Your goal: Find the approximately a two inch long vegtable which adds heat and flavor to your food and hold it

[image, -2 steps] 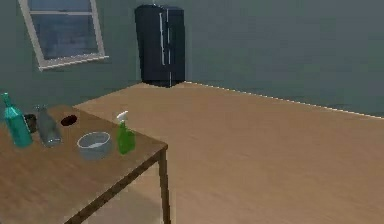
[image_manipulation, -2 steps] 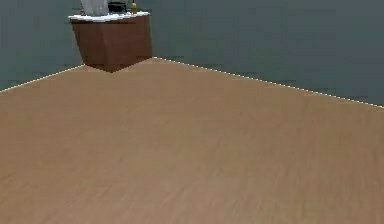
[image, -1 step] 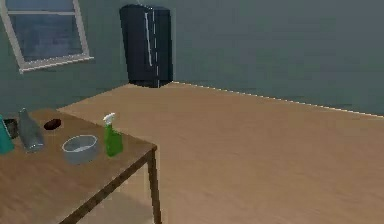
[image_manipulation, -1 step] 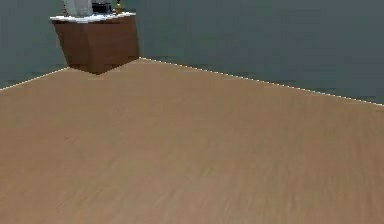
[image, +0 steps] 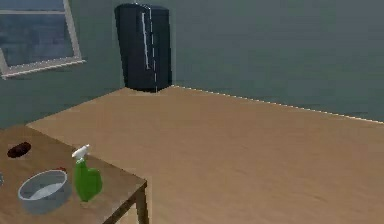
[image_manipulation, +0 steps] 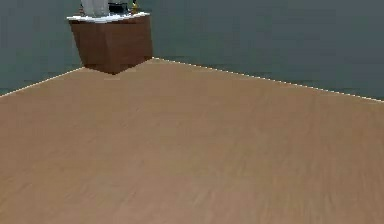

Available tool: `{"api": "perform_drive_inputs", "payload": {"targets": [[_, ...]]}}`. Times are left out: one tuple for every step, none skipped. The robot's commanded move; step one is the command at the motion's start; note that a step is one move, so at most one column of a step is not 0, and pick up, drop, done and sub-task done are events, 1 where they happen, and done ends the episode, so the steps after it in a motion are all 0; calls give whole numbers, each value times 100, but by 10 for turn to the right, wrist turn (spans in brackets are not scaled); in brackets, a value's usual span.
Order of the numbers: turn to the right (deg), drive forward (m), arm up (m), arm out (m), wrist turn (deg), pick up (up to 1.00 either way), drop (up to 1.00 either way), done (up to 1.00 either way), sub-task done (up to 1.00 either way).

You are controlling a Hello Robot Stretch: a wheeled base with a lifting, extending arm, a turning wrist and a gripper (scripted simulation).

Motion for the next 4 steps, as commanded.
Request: {"api": "perform_drive_inputs", "payload": {"targets": [[-450,0,0,0,0,0,0,0,0],[-450,0,0,0,0,0,0,0,0],[-390,0,0,0,0,0,0,0,0],[-30,0,0,0,0,0,0,0,0]]}}
